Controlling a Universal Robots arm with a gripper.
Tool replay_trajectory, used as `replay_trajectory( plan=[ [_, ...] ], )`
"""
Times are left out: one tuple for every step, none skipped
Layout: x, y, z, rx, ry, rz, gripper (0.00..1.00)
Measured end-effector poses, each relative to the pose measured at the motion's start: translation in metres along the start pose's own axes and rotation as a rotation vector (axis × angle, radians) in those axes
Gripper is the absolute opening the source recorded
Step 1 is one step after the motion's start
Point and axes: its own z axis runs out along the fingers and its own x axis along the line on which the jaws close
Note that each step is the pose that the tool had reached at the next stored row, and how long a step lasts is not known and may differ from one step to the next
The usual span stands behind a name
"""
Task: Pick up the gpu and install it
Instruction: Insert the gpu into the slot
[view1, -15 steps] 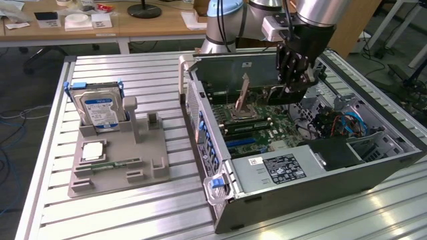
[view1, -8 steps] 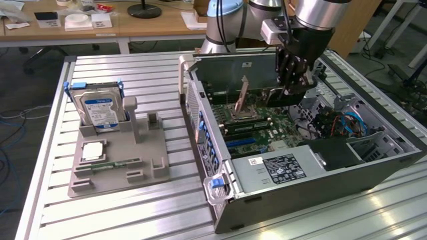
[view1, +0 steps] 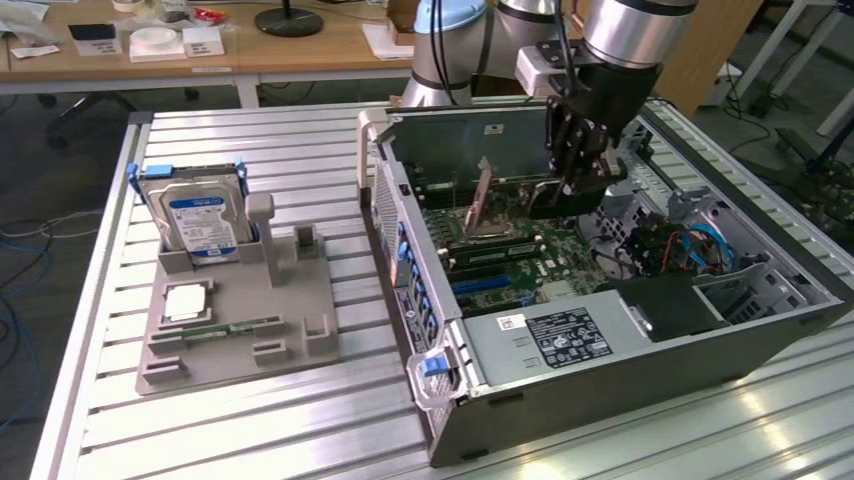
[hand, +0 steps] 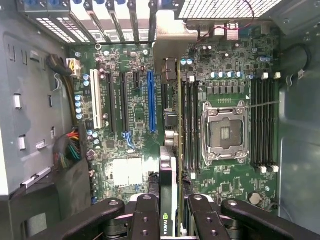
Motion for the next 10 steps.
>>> replay_trajectory(
  plan=[
    [0.0001,0.0004,0.0015,0.0,-0.0001,0.0,0.27],
    [0.0002,0.0008,0.0027,0.0,-0.0002,0.0,0.27],
    [0.0003,0.0013,0.0038,0.0,-0.0001,0.0,0.27],
    [0.0004,0.002,0.0044,0.0,0.0,0.0,0.27],
    [0.0004,0.0026,0.0045,-0.0001,0.0001,0.0,0.27],
    [0.0005,0.0026,0.0045,-0.0001,0.0002,0.0,0.27],
    [0.0005,0.0026,0.0045,-0.0001,0.0002,0.0,0.27],
    [0.0005,0.0026,0.0045,0.0,0.0001,0.0,0.27],
    [0.0005,0.0026,0.0046,0.0,0.0,0.0,0.27],
    [0.0005,0.0026,0.0046,0.0,0.0,0.0,0.27]
  ],
)
